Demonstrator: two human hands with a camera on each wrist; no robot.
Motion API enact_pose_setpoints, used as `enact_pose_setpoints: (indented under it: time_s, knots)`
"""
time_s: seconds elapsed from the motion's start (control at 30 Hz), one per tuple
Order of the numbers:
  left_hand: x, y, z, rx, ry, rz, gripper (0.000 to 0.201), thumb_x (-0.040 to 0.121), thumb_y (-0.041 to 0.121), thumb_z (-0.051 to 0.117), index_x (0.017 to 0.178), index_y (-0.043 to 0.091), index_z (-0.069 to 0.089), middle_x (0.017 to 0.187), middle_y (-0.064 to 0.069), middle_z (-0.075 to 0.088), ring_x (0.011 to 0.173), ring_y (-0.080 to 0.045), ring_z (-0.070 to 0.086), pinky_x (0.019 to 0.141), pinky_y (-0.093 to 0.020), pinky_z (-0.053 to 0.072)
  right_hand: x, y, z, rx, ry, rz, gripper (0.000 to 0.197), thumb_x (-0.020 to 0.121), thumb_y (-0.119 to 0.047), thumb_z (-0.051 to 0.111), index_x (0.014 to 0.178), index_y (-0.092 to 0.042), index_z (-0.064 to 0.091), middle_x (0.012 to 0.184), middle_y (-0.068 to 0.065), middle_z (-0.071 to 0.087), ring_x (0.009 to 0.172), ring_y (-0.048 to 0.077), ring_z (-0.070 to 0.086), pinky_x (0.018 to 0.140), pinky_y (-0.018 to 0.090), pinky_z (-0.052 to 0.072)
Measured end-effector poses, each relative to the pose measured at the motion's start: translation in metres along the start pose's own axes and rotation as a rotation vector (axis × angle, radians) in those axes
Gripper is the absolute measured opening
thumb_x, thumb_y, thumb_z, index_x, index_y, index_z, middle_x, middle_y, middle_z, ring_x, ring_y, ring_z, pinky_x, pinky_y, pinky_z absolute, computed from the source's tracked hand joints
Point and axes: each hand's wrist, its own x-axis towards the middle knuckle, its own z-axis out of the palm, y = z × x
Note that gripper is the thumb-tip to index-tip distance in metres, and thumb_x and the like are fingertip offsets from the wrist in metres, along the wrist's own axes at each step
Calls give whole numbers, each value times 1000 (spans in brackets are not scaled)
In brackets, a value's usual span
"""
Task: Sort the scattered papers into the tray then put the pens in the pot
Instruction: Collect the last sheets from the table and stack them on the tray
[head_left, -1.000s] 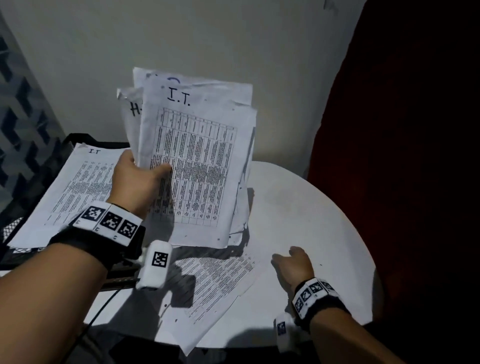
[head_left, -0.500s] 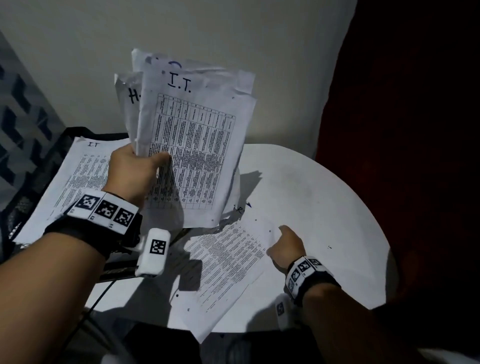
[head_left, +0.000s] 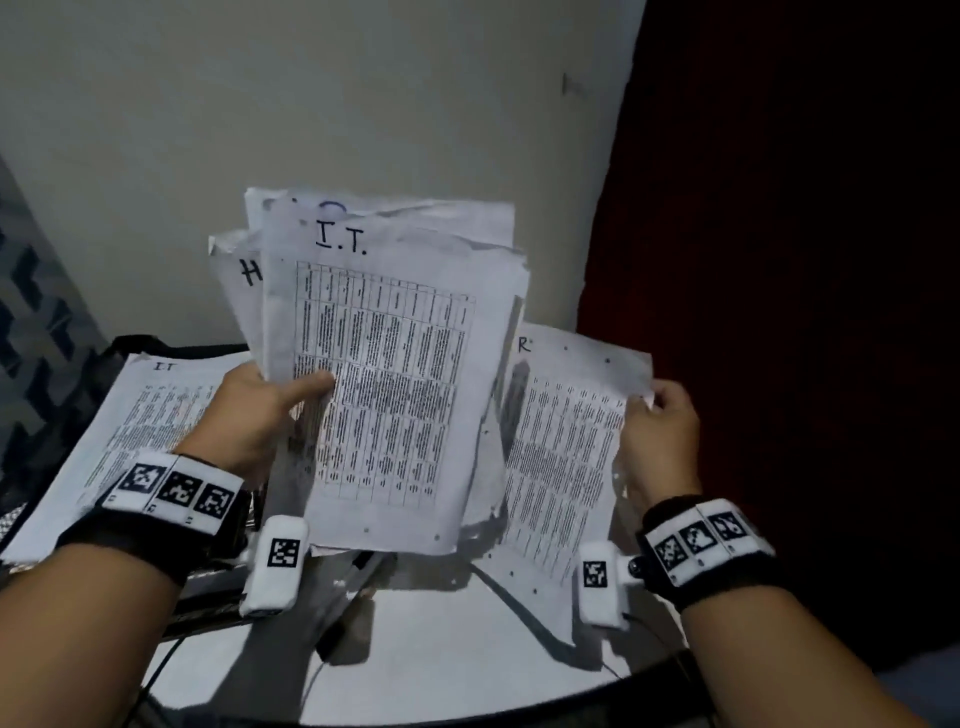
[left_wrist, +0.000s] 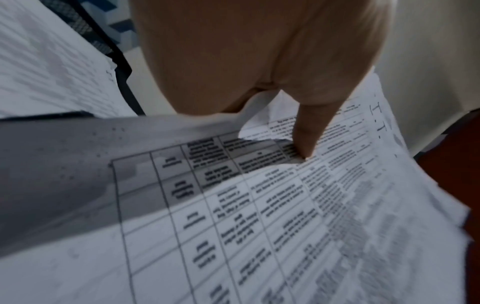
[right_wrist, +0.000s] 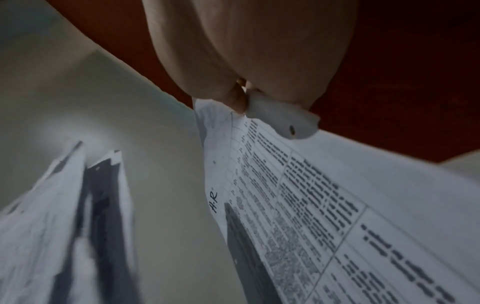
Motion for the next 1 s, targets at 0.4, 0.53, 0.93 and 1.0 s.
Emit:
enact_pose_setpoints:
  time_s: [0.4,0.53,0.93,1.0]
  knots:
    - [-47,-25,66,42,-213,-65,15,91,4,68,104,11,68,93,-6,78,92,-26,73,89,-42,57,-52,-29,-4,421,-358,221,22,108,-23,53,117,-8,67,117,17,74,109,35,69,100,56,54]
    - [-45,-29,75,108,-67,57,21,87,13,72,105,16,62,96,-12,72,88,-30,71,81,-43,60,-61,-22,-1,479,-404,165,54,96,-55,57,135,-19,63,127,2,74,122,20,67,105,41,52]
    - [-68,-41,118,53,-21,211,36,85,-12,50,95,22,55,72,2,59,59,-10,58,51,-20,47,-71,2,8,119,-122,-91,30,95,4,56,90,-26,58,93,-9,66,79,-5,62,83,23,49]
    - [-70,-50,114,10,-62,190,48,84,-15,49,108,26,56,83,1,66,70,-7,66,59,-21,53,-75,11,4,174,-129,-56,24,87,2,57,99,-18,64,96,-4,71,83,1,67,85,27,53]
